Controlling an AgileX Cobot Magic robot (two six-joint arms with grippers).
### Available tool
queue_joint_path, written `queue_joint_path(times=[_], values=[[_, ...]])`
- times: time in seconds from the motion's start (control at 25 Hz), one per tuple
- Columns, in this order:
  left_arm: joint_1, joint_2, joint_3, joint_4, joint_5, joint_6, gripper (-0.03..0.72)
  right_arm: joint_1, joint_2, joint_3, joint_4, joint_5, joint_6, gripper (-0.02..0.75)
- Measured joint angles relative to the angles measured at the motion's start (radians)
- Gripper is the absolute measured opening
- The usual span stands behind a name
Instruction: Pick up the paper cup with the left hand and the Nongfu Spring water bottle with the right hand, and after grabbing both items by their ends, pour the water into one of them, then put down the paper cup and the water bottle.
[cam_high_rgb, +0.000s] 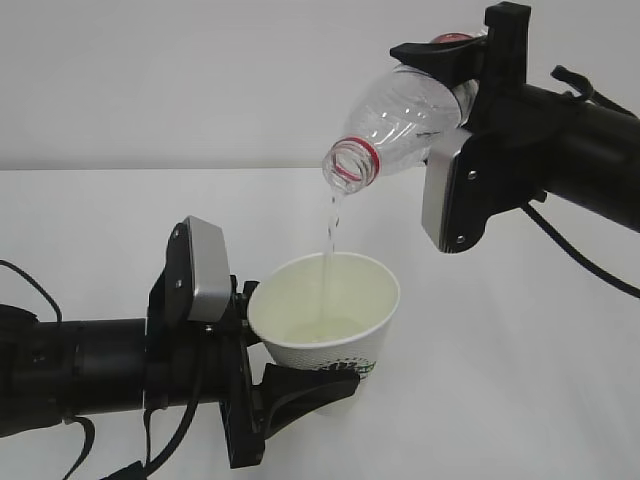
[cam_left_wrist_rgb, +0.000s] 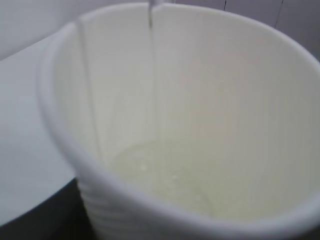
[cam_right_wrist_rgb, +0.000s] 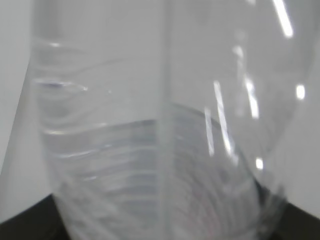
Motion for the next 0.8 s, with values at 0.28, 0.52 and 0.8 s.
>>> queue_joint_path(times=[0.28,0.52,0.8], values=[[0.000,0.000,0.000,0.000,0.002,0.000,0.495,0.000,0.000,0.000,0.000,0.000,-0.001,0.475],[0.000,0.000,0.000,0.000,0.002,0.000,0.495,0.000,0.000,0.000,0.000,-0.002,-0.001,0.475],[0.000,0.000,0.000,0.000,0.002,0.000,0.495,0.000,0.000,0.000,0.000,-0.002,-0.005,0.475]])
